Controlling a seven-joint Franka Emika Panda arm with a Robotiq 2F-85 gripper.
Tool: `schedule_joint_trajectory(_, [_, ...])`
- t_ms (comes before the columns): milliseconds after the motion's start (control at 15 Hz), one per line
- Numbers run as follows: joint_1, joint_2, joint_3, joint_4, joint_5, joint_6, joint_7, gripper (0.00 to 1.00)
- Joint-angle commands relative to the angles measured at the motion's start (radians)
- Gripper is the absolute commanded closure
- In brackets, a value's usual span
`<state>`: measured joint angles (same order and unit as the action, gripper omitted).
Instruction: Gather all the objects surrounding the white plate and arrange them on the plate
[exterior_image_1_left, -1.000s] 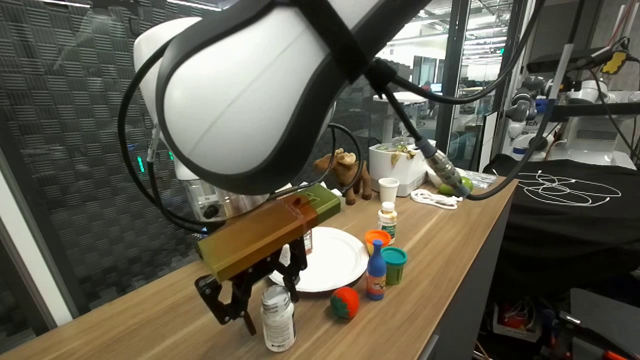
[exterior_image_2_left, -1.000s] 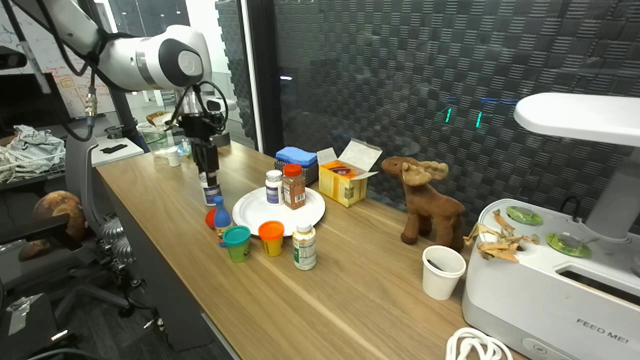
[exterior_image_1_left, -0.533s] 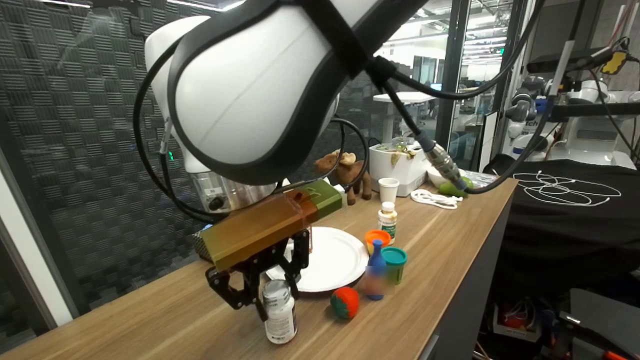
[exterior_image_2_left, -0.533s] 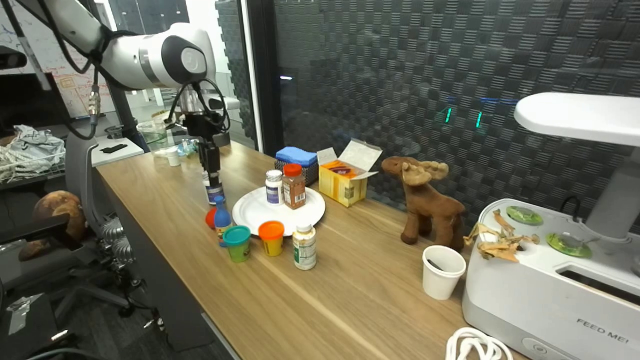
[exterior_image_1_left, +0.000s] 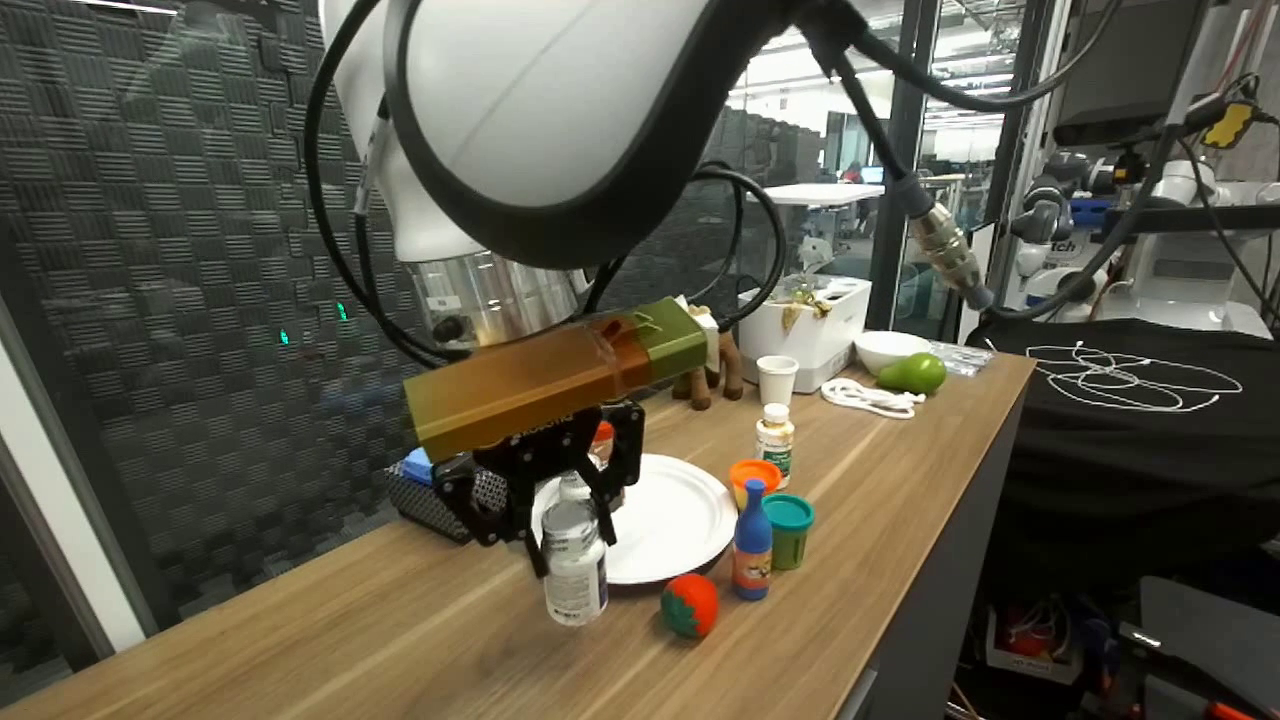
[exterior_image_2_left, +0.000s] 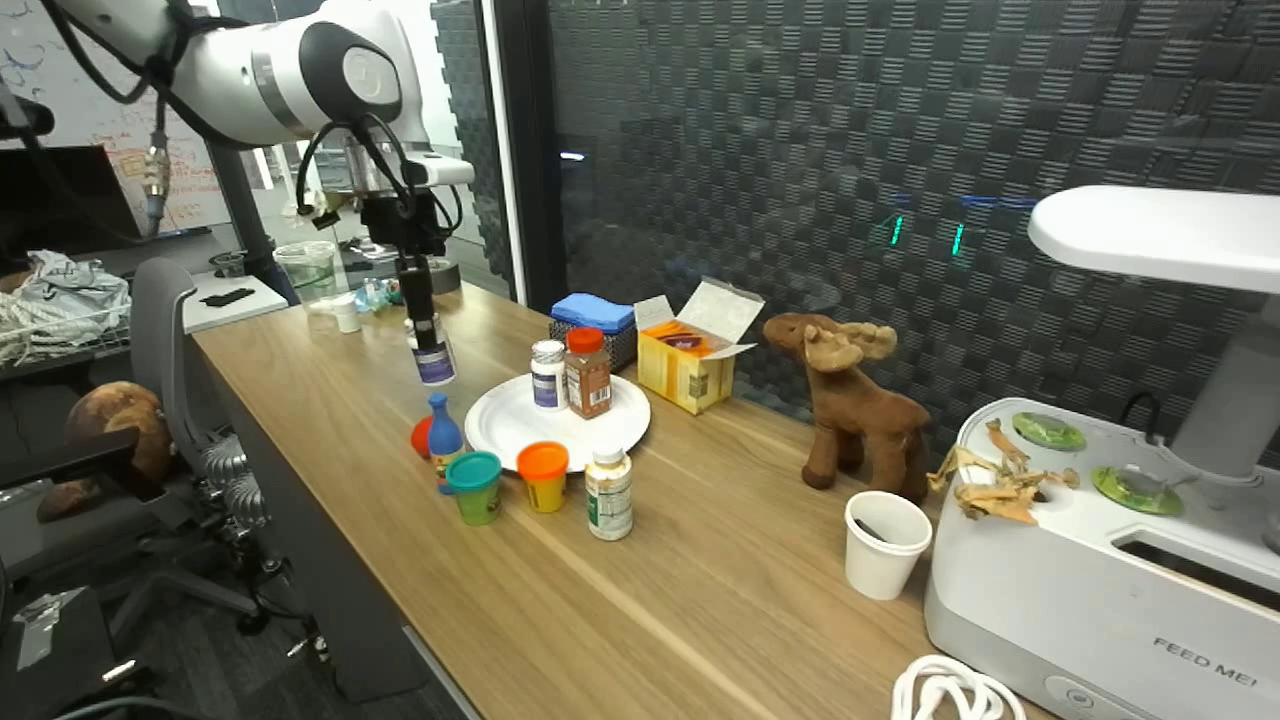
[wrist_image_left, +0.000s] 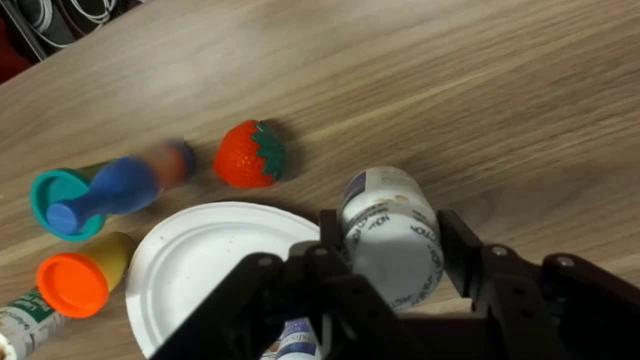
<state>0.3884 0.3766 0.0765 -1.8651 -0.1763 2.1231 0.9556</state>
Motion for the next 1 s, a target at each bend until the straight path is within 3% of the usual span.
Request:
schedule_joint_trajectory(0, [-0.012, -0.077, 0.002, -0.096, -0.027, 0.038, 0.069, 0.73])
schedule_joint_trajectory(667, [-0.077, -0.091, -0.064, -0.161, -0.166, 0.143, 0.216, 0.73])
schedule_joint_trajectory(933, [-0.106, -0.071, -0.068, -0.145, -0.172, 0.171, 0.203, 0.73])
